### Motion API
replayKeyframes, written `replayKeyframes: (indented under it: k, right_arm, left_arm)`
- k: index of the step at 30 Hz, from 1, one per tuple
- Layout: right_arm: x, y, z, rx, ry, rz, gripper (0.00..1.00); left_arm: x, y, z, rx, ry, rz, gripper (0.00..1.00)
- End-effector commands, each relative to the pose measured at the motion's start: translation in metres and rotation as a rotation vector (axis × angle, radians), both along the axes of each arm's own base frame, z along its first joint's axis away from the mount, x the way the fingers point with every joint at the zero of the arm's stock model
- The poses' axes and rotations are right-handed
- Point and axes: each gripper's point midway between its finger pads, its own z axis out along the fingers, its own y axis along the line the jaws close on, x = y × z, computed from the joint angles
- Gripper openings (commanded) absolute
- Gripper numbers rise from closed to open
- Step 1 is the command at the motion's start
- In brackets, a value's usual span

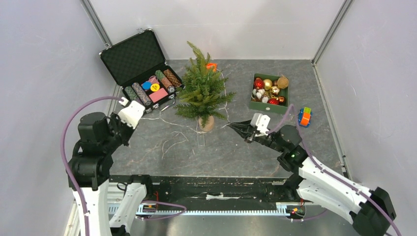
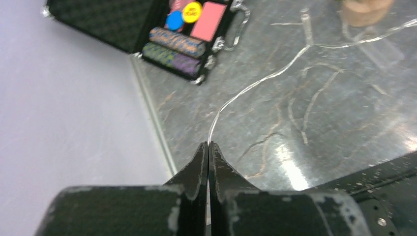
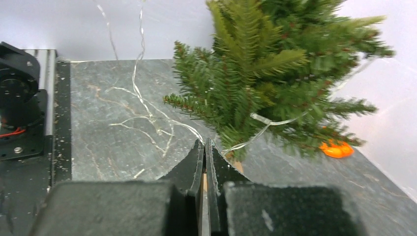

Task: Decorate the small christmas tree

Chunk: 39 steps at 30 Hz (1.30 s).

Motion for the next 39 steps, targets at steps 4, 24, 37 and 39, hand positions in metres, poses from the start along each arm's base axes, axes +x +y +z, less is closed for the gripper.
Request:
replayKeyframes:
  k: [4,24,37,39]
  right_arm:
    - [-0.012,0.045,0.022,0.025,-0.046,0.078,0.00]
    - [-0.033,0.043,0.023,-0.018,-0.022,0.057,0.78]
    - [-0.020,0.015,0.061,-0.019,-0.005,-0.091,0.87]
    - [-0.010,0.006,0.084,-0.003,0.007,-0.164,0.90]
  left_arm:
    - [0.015,0.061,0.026,0.172,-0.128,0.300,0.02]
    - [0.070,0.068,0.052,0.142,-0.303,0.376,0.02]
    - [0.152,0.052,0.026,0.131,-0.236,0.278,0.02]
    - [0.169,0.042,0.035,0.103,-0.281,0.233,0.02]
